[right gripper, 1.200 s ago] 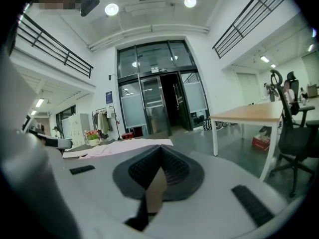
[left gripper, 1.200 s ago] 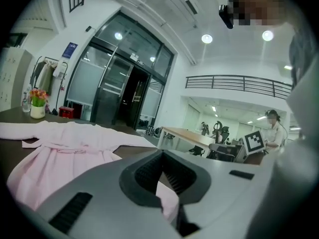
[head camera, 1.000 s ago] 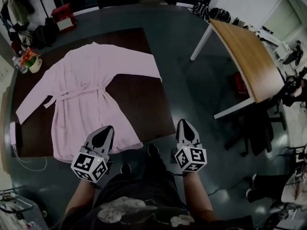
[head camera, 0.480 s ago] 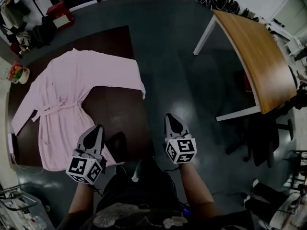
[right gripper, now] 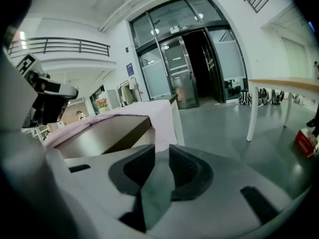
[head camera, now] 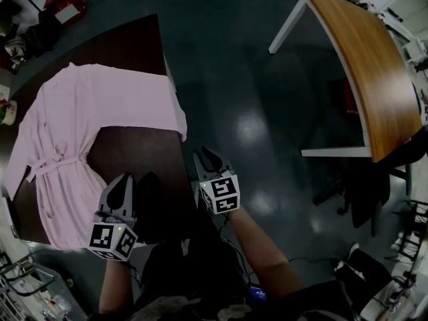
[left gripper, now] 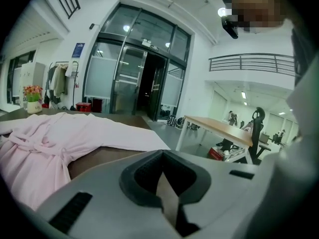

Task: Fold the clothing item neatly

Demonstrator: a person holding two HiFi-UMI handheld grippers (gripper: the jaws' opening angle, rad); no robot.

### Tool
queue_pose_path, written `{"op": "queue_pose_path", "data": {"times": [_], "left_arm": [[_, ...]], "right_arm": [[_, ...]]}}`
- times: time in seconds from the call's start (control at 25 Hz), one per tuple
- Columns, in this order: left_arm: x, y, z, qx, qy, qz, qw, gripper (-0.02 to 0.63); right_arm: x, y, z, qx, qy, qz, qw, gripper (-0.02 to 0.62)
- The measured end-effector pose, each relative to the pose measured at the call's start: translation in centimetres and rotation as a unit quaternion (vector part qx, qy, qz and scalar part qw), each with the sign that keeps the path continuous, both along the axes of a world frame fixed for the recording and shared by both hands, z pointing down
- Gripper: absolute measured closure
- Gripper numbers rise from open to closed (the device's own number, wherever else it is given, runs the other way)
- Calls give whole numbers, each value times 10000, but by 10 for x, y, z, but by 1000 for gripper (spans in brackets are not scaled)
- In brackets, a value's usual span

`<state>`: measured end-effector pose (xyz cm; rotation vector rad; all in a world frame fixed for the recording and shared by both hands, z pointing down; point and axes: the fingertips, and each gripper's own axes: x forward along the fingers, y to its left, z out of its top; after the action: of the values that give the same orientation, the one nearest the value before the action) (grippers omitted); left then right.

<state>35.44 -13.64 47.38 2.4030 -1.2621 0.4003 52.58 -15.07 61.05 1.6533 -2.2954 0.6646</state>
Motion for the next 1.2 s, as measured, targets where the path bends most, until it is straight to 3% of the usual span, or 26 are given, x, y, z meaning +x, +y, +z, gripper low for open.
{"op": "queue_pose_path", "data": {"times": [0.24,0.44,0.68,0.8,1.04,1.2], "left_arm": [[5,-4,21,-232,-43,-92,9997,596],[1,-3,27,-317,-203,-176,9991,595],[-3,-9,33,-409,-187,-299,9985,596],[-5,-13,33,-380,-181,-310,9986,595],[-16,-18,14,-176,-68,-366,9992,596],[-42,-19,-6,-30,-41,-480,9988,595]], "right_arm": [[-16,-29,32,-196,-162,-346,9991,494],[-28,-44,53,-296,75,-622,9976,448],[-22,-64,53,-105,291,-521,9982,448],[-11,-67,47,-47,431,-313,9986,546],[23,-57,13,-4,454,170,9988,552],[26,-47,-29,100,471,304,9984,552]]}}
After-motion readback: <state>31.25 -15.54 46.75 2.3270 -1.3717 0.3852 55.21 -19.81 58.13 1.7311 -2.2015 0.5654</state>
